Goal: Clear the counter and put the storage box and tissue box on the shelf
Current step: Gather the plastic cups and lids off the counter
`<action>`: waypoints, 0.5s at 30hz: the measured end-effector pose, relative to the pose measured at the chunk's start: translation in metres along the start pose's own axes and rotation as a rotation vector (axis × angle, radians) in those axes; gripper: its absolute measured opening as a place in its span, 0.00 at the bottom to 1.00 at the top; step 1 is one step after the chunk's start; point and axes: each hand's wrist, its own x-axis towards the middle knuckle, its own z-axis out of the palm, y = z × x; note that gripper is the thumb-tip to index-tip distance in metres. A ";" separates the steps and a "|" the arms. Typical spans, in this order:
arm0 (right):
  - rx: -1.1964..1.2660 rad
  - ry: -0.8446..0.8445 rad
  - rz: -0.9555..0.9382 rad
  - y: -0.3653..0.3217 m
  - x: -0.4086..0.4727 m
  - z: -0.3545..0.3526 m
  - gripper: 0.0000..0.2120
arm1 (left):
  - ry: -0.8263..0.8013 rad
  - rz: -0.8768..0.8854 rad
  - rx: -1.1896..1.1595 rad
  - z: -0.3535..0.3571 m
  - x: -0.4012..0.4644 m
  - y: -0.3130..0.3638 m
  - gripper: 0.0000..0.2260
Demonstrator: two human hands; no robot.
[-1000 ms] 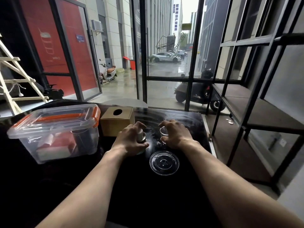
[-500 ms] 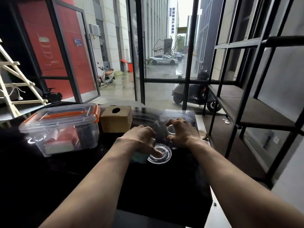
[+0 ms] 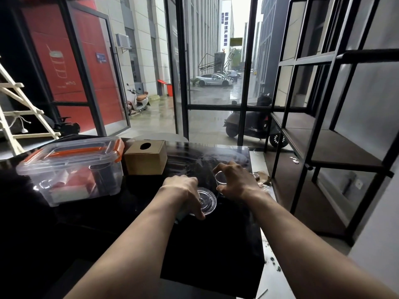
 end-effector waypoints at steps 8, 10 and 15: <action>0.059 0.007 -0.043 0.002 -0.001 -0.001 0.23 | 0.156 -0.016 -0.109 0.007 -0.008 -0.016 0.34; 0.082 0.007 -0.069 -0.002 -0.002 -0.003 0.24 | 0.201 -0.035 -0.136 0.010 -0.010 -0.021 0.33; 0.168 0.013 -0.118 -0.013 -0.004 -0.005 0.23 | 0.302 -0.119 -0.172 0.018 -0.020 -0.029 0.36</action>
